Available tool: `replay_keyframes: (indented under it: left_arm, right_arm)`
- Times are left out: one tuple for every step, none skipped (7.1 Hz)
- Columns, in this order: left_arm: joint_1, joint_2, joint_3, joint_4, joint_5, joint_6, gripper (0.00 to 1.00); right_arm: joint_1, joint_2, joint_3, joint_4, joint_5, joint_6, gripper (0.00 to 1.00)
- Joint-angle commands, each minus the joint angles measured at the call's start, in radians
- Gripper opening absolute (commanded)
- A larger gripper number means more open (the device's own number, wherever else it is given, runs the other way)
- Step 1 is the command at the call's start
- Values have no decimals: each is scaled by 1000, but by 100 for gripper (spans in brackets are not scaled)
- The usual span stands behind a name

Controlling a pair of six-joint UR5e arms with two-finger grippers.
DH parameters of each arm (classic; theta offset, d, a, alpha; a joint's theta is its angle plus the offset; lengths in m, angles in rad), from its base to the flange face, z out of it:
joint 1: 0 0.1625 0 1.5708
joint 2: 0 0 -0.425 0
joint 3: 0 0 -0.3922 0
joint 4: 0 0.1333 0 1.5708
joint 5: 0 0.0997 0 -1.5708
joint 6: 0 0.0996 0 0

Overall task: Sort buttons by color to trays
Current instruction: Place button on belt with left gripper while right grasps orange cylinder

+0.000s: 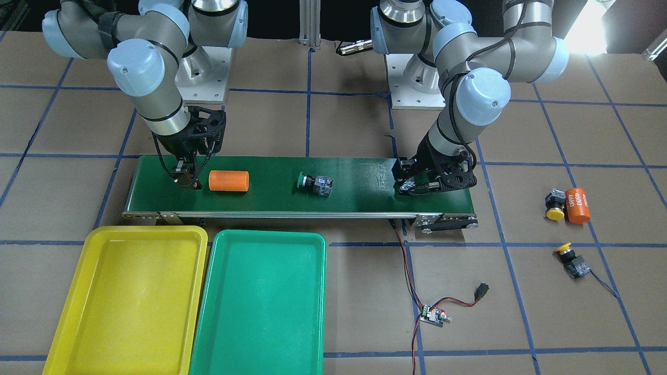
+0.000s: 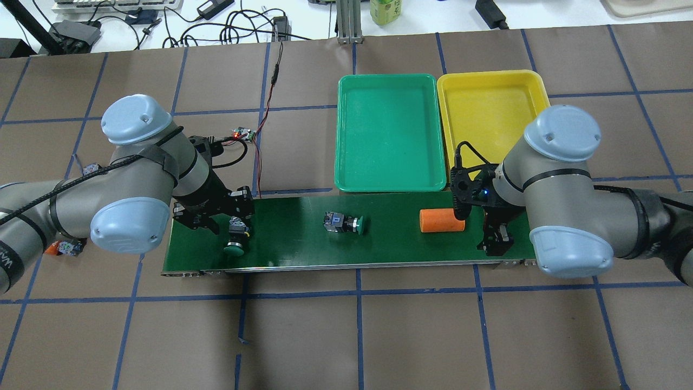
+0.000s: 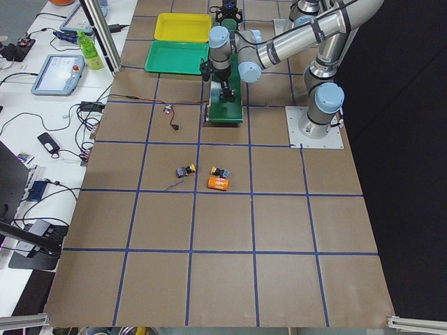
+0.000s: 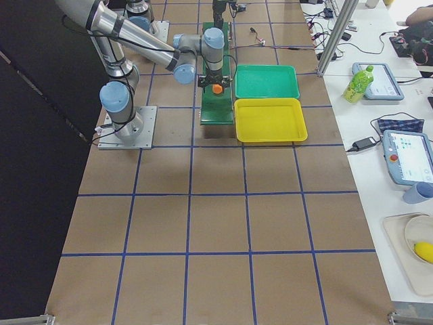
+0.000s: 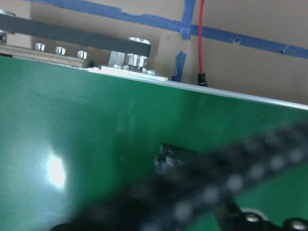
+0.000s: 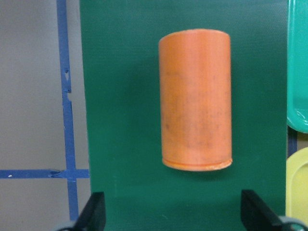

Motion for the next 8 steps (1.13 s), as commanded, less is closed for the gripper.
replay_keyframes:
  left_arm:
    - [40,-5,90,-13,51,13,100]
    - [121,-36,127,-40,65,65,100]
    - [239,-83,153,-31,68,214,100]
    - [342,-155,231,-31,63,310,100]
    - [392,-242,332,-31,65,426,100]
    - [425,-325,412,-28,71,509,100]
    - [484,-378,469,-25,66,527,100]
    - [502,-428,507,-24,68,542,100]
  right_arm:
    - [2,1,-1,-2,0,-1,100]
    - [2,1,-1,-2,0,-6,100]
    - [2,1,-1,-2,0,-6,100]
    - [2,1,-1,-2,0,-6,100]
    - [2,1,-1,-2,0,-4,100]
    - [2,1,0,-1,2,-3,100]
    - [2,2,0,2,2,2,100]
    - [2,2,0,4,2,3,100]
